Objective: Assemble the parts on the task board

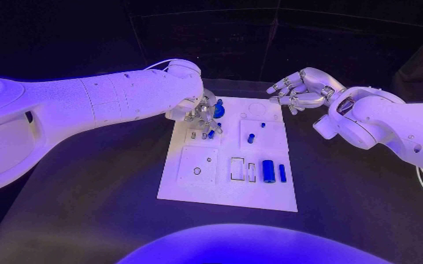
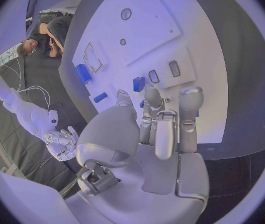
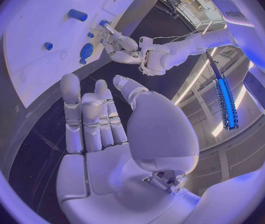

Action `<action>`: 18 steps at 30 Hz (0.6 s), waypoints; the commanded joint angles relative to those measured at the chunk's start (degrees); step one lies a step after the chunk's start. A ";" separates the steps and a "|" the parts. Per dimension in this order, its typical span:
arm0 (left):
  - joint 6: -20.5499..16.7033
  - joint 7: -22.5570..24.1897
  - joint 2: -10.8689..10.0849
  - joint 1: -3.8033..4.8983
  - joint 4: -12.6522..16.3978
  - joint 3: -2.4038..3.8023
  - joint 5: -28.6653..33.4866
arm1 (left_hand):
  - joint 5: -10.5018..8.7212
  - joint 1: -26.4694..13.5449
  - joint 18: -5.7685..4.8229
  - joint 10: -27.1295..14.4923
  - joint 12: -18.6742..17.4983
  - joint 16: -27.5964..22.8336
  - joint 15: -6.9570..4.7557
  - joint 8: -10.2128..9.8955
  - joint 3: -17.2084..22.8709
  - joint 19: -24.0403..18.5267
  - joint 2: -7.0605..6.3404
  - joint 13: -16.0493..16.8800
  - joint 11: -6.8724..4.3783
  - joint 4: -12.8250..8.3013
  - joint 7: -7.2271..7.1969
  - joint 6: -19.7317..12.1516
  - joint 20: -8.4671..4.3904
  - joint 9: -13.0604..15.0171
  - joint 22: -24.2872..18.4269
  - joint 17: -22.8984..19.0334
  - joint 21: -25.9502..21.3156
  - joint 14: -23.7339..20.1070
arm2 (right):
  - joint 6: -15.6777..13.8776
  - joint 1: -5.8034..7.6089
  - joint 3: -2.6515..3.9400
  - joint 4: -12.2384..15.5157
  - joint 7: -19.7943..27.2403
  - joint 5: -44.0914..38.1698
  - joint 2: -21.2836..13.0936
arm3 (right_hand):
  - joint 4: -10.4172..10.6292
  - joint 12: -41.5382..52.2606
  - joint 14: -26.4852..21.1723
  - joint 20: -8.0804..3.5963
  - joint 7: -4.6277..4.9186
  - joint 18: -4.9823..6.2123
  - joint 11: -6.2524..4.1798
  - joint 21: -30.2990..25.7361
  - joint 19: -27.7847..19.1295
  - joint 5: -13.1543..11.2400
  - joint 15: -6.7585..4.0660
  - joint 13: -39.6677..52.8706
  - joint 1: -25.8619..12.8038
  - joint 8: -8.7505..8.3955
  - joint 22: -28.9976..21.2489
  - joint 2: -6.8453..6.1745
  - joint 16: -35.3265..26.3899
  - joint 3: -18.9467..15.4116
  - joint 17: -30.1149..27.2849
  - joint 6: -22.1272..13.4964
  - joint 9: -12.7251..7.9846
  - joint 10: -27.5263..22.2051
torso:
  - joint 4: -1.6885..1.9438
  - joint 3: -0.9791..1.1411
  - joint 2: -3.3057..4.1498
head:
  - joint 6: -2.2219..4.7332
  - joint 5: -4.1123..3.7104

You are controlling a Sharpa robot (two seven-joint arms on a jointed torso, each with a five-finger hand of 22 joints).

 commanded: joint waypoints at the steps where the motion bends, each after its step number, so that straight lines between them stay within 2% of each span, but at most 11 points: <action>1: 1.83 -0.62 0.11 -0.01 -0.05 -0.01 -0.37 | -0.12 0.74 -1.06 -0.20 -0.20 0.20 0.46 -0.17 0.34 -0.08 0.09 0.00 0.26 -0.11 -0.07 -0.36 0.43 0.08 0.10 7.27 0.03 4.25 | -0.08 0.12 0.05 0.00 0.55 0.44 0.10 | 0.31 -0.25 -0.06 -0.04 0.08 0.56 0.01 -0.36 0.17 0.20 0.03 -0.05 0.13 0.24 -0.05 -0.36 -0.20 0.12 -0.06 -0.38 0.04 0.05 | -0.03 0.00 0.04 | -0.04 0.00; 18: 1.99 -0.55 0.36 -0.25 0.07 -0.04 -0.37 | -0.12 2.52 -0.98 -0.51 -0.36 0.07 0.51 -0.05 1.91 -0.37 0.58 -0.26 0.31 -1.47 -0.02 -0.47 0.50 0.37 -0.12 7.05 -0.15 4.16 | 0.49 0.12 0.05 -0.40 -0.13 0.45 0.53 | 0.38 -0.30 -0.01 -0.05 0.11 0.60 0.03 -0.66 0.19 0.41 0.03 -0.32 0.13 0.31 -0.43 -0.38 -0.30 0.13 -0.08 -0.46 0.04 0.09 | -0.05 0.04 0.05 | -0.24 0.08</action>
